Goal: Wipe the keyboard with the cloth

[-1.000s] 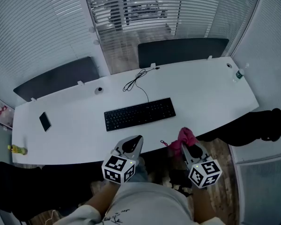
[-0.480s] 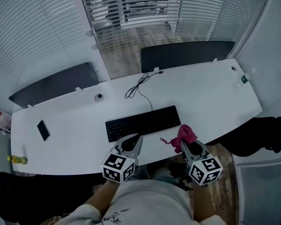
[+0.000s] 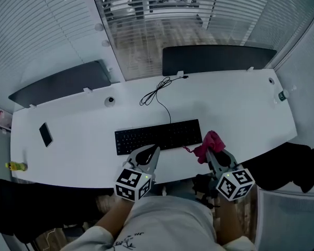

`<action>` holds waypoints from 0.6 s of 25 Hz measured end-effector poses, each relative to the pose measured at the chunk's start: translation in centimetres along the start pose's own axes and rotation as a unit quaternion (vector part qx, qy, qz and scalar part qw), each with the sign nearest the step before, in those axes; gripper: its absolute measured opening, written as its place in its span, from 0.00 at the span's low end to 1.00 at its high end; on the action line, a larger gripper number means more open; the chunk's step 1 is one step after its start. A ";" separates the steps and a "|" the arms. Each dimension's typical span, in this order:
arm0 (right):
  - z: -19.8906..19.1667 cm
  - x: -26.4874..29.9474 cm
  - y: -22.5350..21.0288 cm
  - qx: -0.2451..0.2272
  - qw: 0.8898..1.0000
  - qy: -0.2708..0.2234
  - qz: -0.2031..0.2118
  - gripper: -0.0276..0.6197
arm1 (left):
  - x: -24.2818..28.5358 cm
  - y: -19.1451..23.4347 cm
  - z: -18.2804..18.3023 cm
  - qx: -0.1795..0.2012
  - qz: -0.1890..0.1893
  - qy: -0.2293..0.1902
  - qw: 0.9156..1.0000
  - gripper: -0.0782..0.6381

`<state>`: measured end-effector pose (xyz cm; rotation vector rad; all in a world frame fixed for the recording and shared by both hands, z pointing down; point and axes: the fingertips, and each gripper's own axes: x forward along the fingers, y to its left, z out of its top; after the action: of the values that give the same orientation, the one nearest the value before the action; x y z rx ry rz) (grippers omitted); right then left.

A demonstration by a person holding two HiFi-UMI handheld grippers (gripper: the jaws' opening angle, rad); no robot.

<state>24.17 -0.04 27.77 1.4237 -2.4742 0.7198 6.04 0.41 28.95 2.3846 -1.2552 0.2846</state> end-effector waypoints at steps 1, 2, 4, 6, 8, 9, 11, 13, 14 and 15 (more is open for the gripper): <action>0.1 0.4 -0.2 -0.003 1.000 0.005 0.008 0.14 | 0.3 0.1 0.0 -0.003 0.005 0.001 1.000 0.12; 0.1 0.9 -0.5 -0.009 1.000 0.012 0.014 0.14 | 0.6 0.2 0.0 -0.005 0.009 0.003 1.000 0.12; -0.1 1.7 -1.1 -0.017 0.999 0.027 0.023 0.14 | 1.2 0.4 -0.2 -0.007 0.016 0.009 1.000 0.12; -0.6 2.6 -1.7 -0.023 0.998 0.047 0.029 0.14 | 1.9 0.7 -0.5 -0.011 0.021 0.015 1.000 0.12; -1.3 3.5 -2.5 -0.039 0.996 0.072 0.029 0.14 | 2.7 0.9 -0.8 -0.013 0.024 0.020 0.999 0.12; -1.8 3.9 -3.0 -0.048 0.995 0.085 0.026 0.14 | 3.1 1.1 -1.0 -0.014 0.025 0.023 0.999 0.12; -2.8 4.7 -4.1 -0.060 0.992 0.109 0.017 0.14 | 4.0 1.4 -1.6 -0.014 0.028 0.028 0.999 0.12; -3.7 5.5 -5.3 -0.063 0.989 0.131 0.006 0.14 | 4.8 1.9 -2.3 -0.013 0.032 0.034 0.999 0.12; -4.1 5.9 -5.8 -0.064 0.988 0.142 0.000 0.14 | 5.2 2.2 -2.5 -0.014 0.034 0.038 0.999 0.12; -4.5 6.4 -6.2 -0.064 0.986 0.153 -0.005 0.14 | 5.5 2.5 -2.7 -0.015 0.034 0.040 0.998 0.12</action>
<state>25.87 -5.20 36.08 1.1802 -2.2324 0.7035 7.22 -3.62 34.08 2.2849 -1.2964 0.3772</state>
